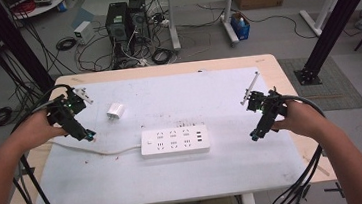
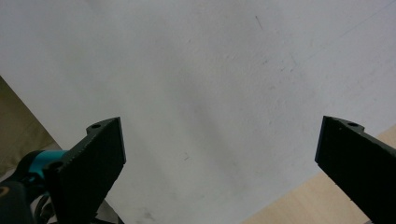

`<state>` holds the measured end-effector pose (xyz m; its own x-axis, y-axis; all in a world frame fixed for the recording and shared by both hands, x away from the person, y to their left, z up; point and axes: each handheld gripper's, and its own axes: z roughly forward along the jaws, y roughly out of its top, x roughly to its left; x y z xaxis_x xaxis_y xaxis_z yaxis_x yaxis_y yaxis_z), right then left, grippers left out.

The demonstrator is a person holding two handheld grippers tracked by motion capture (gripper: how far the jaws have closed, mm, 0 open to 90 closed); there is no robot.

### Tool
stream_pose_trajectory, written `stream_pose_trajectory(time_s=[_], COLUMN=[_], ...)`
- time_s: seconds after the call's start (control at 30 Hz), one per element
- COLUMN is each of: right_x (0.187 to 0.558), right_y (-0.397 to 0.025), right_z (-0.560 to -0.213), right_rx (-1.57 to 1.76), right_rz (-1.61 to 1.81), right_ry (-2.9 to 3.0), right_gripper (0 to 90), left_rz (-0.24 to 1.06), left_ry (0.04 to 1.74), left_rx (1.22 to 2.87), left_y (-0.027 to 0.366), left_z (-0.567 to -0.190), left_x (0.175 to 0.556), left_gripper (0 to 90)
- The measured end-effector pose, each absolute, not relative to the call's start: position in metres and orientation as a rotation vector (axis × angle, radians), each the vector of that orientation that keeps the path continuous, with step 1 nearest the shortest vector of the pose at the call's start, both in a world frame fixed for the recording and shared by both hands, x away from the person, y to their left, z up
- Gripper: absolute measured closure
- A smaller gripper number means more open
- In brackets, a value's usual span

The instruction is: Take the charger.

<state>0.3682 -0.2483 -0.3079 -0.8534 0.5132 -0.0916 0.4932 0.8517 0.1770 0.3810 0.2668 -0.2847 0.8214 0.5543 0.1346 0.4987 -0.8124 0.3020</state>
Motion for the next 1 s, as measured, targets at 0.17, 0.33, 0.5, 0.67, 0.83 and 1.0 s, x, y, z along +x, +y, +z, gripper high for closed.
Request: stream_pose_trajectory(time_s=[0.17,0.33,0.5,0.67,0.83,1.0], right_x=[0.366,0.366,0.373,0.377,0.373,0.373], right_y=[-0.247,-0.249,-0.252,-0.257,-0.26,-0.259], right_z=[-0.308,-0.307,-0.309,-0.31,-0.307,-0.307], right_rx=[0.787,0.788,0.784,0.815,0.83,0.836], right_rz=[0.217,0.231,0.25,0.266,0.284,0.284], right_ry=[2.897,2.895,2.898,2.888,2.874,2.869], right_gripper=[1.0,1.0,1.0,1.0,1.1,1.0], left_rz=[0.325,0.321,0.304,0.321,0.318,0.336], left_ry=[0.836,0.854,0.908,0.973,1.004,1.025], left_rx=[2.727,2.711,2.688,2.653,2.654,2.648], left_y=[0.267,0.269,0.273,0.275,0.277,0.277], left_z=[-0.284,-0.282,-0.282,-0.283,-0.284,-0.284], left_x=[0.379,0.382,0.393,0.398,0.398,0.397], left_gripper=[2.1,2.1,2.0,2.1,2.1,2.1])
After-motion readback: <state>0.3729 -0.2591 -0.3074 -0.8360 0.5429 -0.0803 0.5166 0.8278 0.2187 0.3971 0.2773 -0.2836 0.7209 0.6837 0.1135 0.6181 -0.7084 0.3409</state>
